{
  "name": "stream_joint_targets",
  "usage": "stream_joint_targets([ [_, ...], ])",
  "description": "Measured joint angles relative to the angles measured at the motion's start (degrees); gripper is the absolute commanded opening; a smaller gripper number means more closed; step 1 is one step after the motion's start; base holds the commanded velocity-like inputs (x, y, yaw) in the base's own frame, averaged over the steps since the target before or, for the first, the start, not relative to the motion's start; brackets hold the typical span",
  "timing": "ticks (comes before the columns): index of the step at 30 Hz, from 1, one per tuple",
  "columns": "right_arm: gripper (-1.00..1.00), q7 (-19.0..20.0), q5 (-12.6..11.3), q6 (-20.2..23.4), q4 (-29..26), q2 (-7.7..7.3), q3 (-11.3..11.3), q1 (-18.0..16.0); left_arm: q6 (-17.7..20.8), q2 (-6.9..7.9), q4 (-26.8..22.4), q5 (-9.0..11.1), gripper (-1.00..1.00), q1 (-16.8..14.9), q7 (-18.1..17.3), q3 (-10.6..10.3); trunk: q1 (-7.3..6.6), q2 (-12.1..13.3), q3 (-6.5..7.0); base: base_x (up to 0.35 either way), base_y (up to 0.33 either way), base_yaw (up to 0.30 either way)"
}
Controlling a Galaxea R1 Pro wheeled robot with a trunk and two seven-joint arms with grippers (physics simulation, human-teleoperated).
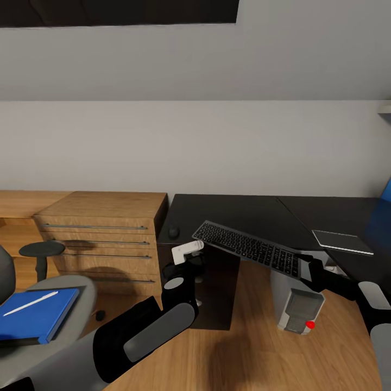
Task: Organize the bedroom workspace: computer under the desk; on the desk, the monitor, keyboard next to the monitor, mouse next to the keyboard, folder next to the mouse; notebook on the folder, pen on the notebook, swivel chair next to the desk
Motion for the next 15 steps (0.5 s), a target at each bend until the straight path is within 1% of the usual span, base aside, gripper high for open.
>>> stream_joint_targets([
  [11,1.00,-0.07,-0.01,0.02,0.01,0.05,0.08,0.00,0.00,0.05,0.03,0.00,1.00,0.00,0.00,0.04,0.00,0.00,0.00,0.000,0.000,0.000],
  [15,1.00,-0.08,0.09,-0.04,-0.02,1.08,0.25,0.00,0.00,0.08,0.05,0.00,1.00,0.00,0.01,0.04,0.00,0.00,0.00,0.000,0.000,0.000],
])
